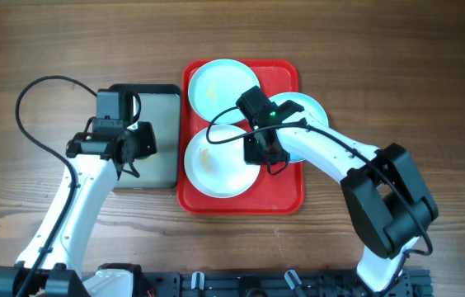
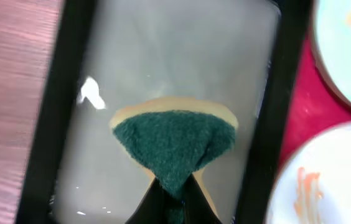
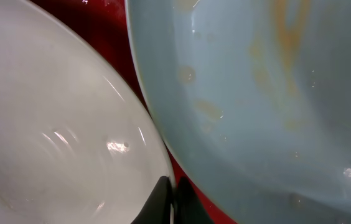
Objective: Clean dirty plates on tray and stack at the side
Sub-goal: 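Rub the sponge in the soapy water with the left gripper, then scrub the white plate with the sponge using the left gripper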
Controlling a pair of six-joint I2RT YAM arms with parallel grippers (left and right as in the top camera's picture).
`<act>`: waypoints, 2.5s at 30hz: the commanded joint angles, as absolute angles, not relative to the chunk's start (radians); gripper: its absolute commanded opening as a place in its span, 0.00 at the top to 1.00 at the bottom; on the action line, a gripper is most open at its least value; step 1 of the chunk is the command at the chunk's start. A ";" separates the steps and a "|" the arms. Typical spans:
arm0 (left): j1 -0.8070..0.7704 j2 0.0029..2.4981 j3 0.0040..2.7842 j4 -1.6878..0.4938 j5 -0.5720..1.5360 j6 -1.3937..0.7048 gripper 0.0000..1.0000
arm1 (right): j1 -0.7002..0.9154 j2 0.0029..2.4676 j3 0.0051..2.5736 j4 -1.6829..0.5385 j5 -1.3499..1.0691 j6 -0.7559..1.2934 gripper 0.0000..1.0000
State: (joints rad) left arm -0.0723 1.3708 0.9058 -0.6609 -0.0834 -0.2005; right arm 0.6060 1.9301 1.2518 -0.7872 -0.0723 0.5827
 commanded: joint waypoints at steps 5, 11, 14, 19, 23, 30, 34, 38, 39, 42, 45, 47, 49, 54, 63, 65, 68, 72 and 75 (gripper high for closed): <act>-0.068 1.375 0.901 -0.632 -0.247 -0.367 0.96 | 0.607 1.947 1.262 -0.789 -0.021 0.602 0.96; -0.012 1.375 0.908 -0.647 -0.124 -0.242 0.96 | 0.607 1.947 1.262 -0.786 -0.022 0.603 0.96; 0.043 1.375 0.955 -0.727 -0.027 -0.237 0.96 | 0.607 1.947 1.262 -0.786 -0.022 0.603 0.96; 0.087 1.375 0.981 -0.737 0.246 -0.164 0.96 | 0.607 1.947 1.262 -0.786 -0.022 0.602 0.96; 0.082 1.375 0.981 -0.748 0.246 -0.171 0.96 | 0.607 1.947 1.262 -0.786 -0.022 0.603 0.96; -0.088 1.375 0.947 -0.786 0.219 -0.327 0.96 | 0.607 1.947 1.262 -0.786 -0.022 0.605 0.96; -0.244 1.375 0.880 -0.709 0.194 -0.469 0.96 | 0.607 1.947 1.262 -0.786 -0.022 0.606 0.96; -0.371 1.376 0.817 -0.583 0.152 -0.508 0.96 | 0.607 1.947 1.262 -0.786 -0.022 0.606 0.96; -0.379 1.377 0.817 -0.583 0.133 -0.526 0.96 | 0.607 1.947 1.262 -0.786 -0.022 0.606 0.96; -0.429 1.423 0.817 -0.575 0.059 -0.535 0.96 | 0.607 1.947 1.262 -0.786 -0.025 0.606 0.96; -0.443 1.506 0.817 -0.533 0.057 -0.532 0.96 | 0.607 1.947 1.262 -0.785 -0.025 0.607 0.96; -0.443 1.538 0.817 -0.503 0.045 -0.532 0.96 | 0.607 1.947 1.262 -0.785 -0.025 0.606 0.96; -0.443 1.550 0.817 -0.467 0.031 -0.533 0.96 | 0.607 1.947 1.262 -0.786 -0.025 0.606 0.96; -0.443 1.560 0.817 -0.459 0.031 -0.533 0.96 | 0.607 1.947 1.262 -0.786 -0.025 0.606 0.96; -0.443 1.713 0.817 -0.426 0.036 -0.540 0.96 | 0.607 1.947 1.262 -0.786 -0.025 0.606 0.96; -0.443 1.713 0.817 -0.426 0.036 -0.540 0.96 | 0.607 1.947 1.262 -0.786 -0.025 0.605 0.96; -0.443 1.713 0.817 -0.424 0.036 -0.540 0.96 | 0.607 1.947 1.262 -0.786 -0.026 0.605 0.96; -0.443 1.713 0.817 -0.407 0.036 -0.540 0.96 | 0.607 1.947 1.262 -0.786 -0.025 0.605 0.96; -0.443 1.713 0.817 -0.407 0.036 -0.540 0.96 | 0.607 1.947 1.262 -0.786 -0.026 0.606 0.96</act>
